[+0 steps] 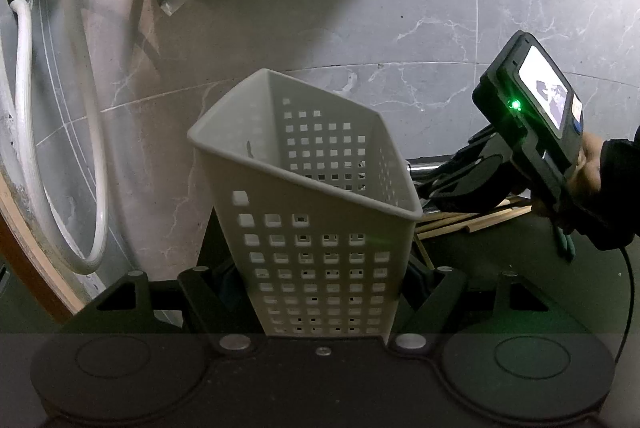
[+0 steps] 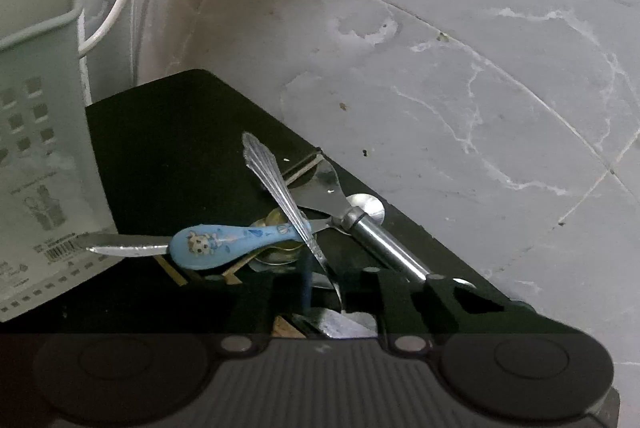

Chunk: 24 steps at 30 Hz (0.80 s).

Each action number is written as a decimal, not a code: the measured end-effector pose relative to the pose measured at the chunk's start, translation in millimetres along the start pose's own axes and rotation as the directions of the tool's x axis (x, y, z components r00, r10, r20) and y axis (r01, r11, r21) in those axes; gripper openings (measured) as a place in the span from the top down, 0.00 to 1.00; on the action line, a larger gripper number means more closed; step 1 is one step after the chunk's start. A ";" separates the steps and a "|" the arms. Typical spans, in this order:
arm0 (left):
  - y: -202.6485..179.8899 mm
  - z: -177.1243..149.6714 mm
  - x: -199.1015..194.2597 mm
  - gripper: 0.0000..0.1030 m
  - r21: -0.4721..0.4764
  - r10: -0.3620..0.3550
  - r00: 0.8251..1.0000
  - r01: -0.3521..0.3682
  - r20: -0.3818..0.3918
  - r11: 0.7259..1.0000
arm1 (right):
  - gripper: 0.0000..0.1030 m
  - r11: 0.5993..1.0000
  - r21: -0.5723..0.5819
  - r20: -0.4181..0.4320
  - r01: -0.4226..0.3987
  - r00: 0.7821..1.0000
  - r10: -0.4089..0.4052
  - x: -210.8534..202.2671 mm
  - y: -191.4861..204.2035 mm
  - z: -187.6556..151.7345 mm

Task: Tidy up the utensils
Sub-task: 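Grasp a silver fork from the utensil pile with the right tool while the left tool holds the basket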

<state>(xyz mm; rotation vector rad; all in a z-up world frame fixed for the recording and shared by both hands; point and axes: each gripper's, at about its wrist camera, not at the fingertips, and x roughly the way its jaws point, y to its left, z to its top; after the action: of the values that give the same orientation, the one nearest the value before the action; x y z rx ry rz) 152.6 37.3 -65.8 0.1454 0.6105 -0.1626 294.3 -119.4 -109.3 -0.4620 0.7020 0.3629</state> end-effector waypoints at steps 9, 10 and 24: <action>-0.3 1.0 -0.7 0.25 0.004 -0.002 1.000 0.002 -0.005 1.000 | 0.85 0.998 0.066 -0.009 0.001 1.000 0.000 3.2 -12.3 7.9; 0.0 0.9 -0.6 0.25 0.002 -0.002 1.000 0.002 -0.005 1.000 | 0.81 0.998 0.066 -0.011 -0.008 1.000 0.009 4.6 -13.0 9.1; -1.4 0.6 -0.1 0.25 -0.009 0.004 1.000 -0.004 -0.002 1.000 | 0.76 0.990 0.103 -0.089 -0.101 0.990 0.110 29.7 -34.2 12.0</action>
<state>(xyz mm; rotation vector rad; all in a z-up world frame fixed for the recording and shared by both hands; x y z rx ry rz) 152.6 35.8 -65.4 0.1382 0.6123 -0.1558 337.6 -137.1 -112.0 -0.3514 0.8350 0.4065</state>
